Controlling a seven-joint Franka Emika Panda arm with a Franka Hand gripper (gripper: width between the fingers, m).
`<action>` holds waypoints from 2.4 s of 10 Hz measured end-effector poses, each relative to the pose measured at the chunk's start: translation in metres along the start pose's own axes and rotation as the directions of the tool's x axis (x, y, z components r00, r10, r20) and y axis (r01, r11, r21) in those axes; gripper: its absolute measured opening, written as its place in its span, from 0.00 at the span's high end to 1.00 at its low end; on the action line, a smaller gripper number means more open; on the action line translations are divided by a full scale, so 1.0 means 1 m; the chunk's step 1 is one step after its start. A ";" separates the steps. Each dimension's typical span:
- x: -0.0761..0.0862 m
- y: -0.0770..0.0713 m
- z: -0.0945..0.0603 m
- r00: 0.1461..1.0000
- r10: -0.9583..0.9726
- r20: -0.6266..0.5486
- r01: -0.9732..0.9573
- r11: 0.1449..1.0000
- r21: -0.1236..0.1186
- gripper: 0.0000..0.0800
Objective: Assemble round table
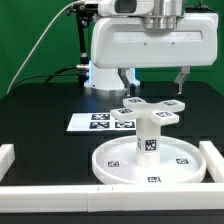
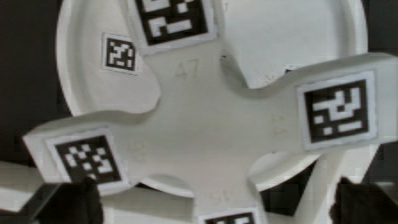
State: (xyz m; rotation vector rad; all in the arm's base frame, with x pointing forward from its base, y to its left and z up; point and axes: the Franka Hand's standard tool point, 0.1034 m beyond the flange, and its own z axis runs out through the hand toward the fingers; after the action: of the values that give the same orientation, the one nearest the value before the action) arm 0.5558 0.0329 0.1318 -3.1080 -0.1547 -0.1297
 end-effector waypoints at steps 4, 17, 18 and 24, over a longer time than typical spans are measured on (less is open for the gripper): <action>-0.002 0.003 0.001 0.996 0.091 0.003 -0.091 0.996 0.003 0.19; -0.015 -0.007 0.023 0.902 0.429 0.052 -0.429 0.903 0.002 0.19; -0.013 -0.005 0.023 0.901 0.432 0.050 -0.432 0.902 0.002 0.19; 0.006 -0.003 0.024 0.903 0.430 0.017 -0.430 0.903 0.003 0.19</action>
Offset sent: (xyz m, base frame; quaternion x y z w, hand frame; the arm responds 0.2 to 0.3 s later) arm 0.0000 0.0000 0.0000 0.0000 0.0000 0.0000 1.0000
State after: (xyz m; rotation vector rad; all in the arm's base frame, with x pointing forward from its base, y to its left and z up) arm 0.5630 0.0372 0.1086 -3.0442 0.5296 -0.0912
